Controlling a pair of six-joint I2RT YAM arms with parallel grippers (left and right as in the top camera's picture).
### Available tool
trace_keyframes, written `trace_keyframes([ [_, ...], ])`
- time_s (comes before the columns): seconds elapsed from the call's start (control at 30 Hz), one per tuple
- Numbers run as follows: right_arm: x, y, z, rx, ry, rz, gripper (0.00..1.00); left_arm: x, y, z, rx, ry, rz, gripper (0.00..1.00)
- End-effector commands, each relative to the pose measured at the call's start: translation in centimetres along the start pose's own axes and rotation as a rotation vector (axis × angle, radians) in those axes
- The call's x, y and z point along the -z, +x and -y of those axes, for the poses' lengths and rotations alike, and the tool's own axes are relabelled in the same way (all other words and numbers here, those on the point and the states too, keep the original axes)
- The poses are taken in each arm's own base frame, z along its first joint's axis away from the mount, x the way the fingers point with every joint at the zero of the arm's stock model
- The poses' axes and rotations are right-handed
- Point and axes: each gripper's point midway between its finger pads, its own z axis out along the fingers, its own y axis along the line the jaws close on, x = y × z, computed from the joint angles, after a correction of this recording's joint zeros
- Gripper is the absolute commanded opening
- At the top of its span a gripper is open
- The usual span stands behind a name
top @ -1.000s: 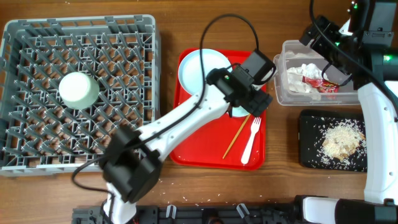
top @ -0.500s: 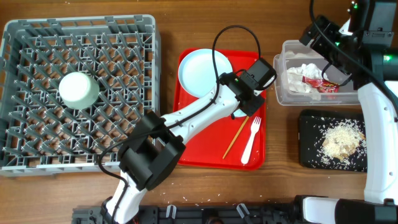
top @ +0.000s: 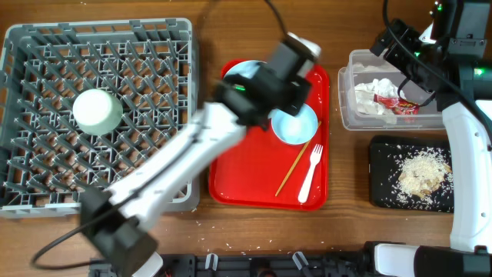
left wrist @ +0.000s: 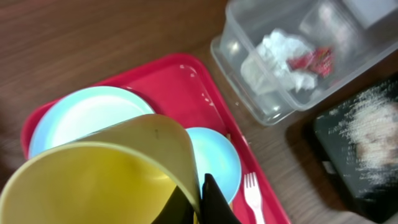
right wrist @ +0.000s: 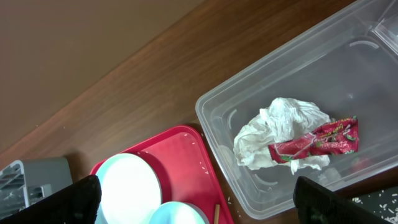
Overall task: Sort waste into correct bins and load items into the dishwasher rack
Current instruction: 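Carry the yellow cup into the dish rack and place it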
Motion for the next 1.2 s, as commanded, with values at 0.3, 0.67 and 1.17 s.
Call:
trace_keyframes([
  [0.3, 0.0, -0.4, 0.1, 0.000, 0.012, 0.012, 1.00, 9.1, -1.0, -29.7, 0.722, 0.493, 0.252, 0.04],
  [0.67, 0.0, -0.4, 0.1, -0.001, 0.012, 0.012, 1.00, 2.4, 3.6, -37.9, 1.026, 0.691, 0.230, 0.04],
  [1.17, 0.0, -0.4, 0.1, 0.000, 0.012, 0.012, 1.00, -3.3, 10.1, -42.9, 1.246, 0.391, 0.140, 0.08],
])
